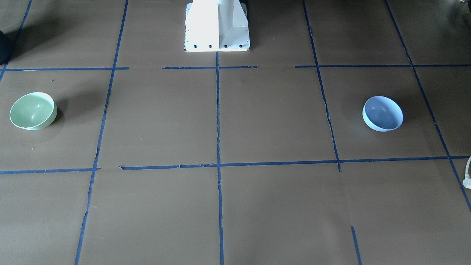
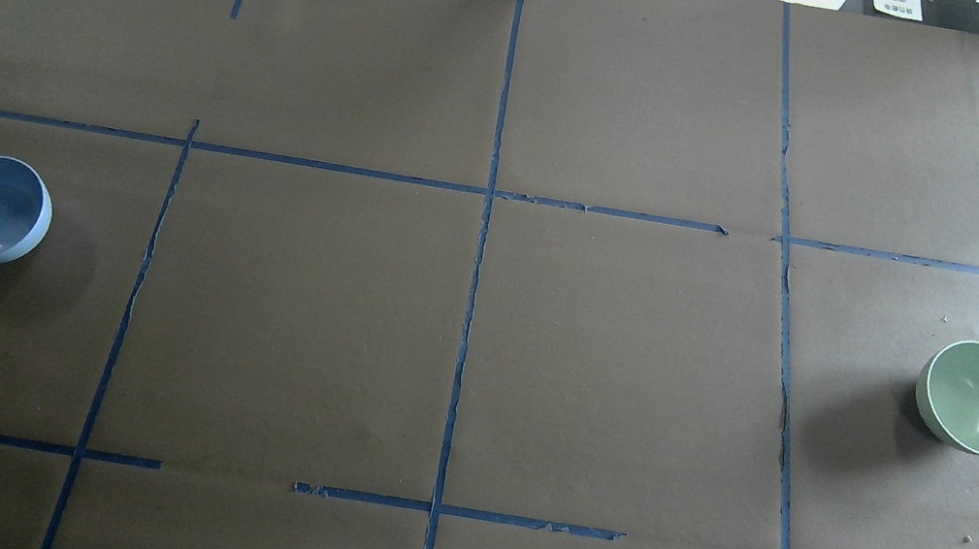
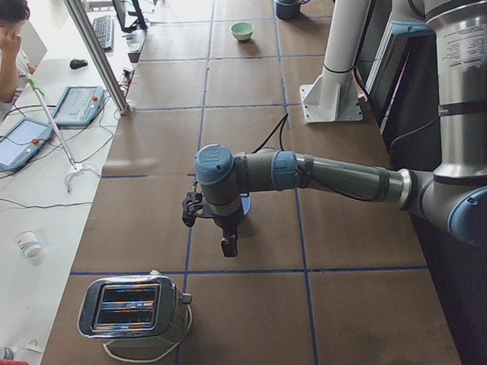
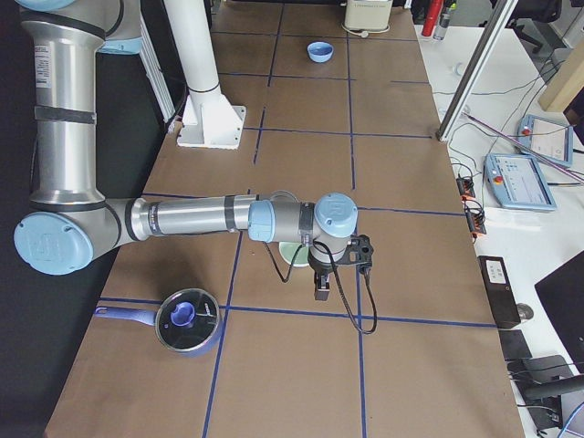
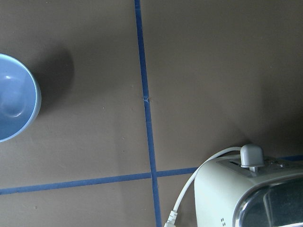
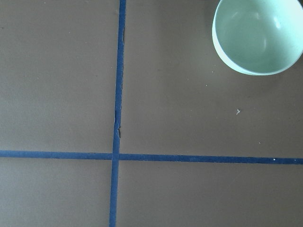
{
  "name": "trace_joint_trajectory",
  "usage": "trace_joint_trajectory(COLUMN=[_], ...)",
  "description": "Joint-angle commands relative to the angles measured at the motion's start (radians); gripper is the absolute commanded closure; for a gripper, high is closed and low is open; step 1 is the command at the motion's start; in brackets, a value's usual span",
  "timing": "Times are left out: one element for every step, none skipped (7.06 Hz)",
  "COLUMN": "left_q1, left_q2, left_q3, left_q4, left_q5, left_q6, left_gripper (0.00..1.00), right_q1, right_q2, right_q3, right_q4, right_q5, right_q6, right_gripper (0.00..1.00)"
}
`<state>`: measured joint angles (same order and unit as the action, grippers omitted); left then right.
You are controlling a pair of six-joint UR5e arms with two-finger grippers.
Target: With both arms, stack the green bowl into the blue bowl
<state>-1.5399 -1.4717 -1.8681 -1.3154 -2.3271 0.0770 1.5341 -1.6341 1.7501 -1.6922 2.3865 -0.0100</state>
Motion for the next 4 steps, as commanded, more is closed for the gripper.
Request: trace_joint_trajectory(left_q1=[-0.003, -0.002, -0.002, -0.003], left_q2=[0.001, 0.001, 0.004, 0.013], left_q3=[-0.011, -0.028, -0.026, -0.042], left_q4=[-0.021, -0.019, -0.019, -0.019], left_q5=[-0.011, -0.011, 0.001, -0.014], left_q6=[-0.008, -0.005, -0.005, -0.006], left_gripper=[0.00, 0.00, 0.00, 0.00], right_q1=[-0.005, -0.005, -0.005, -0.005], right_q2=[-0.004, -0.003, -0.003, -0.003], right_q3=[0.009, 0.009, 0.009, 0.009], right_q4=[0.000, 0.000, 0.000, 0.000], right_q5=[0.000, 0.002, 0.002, 0.002], right_q6=[-0.001, 0.002, 0.001, 0.001], right_gripper=[0.00, 0.00, 0.00, 0.00])
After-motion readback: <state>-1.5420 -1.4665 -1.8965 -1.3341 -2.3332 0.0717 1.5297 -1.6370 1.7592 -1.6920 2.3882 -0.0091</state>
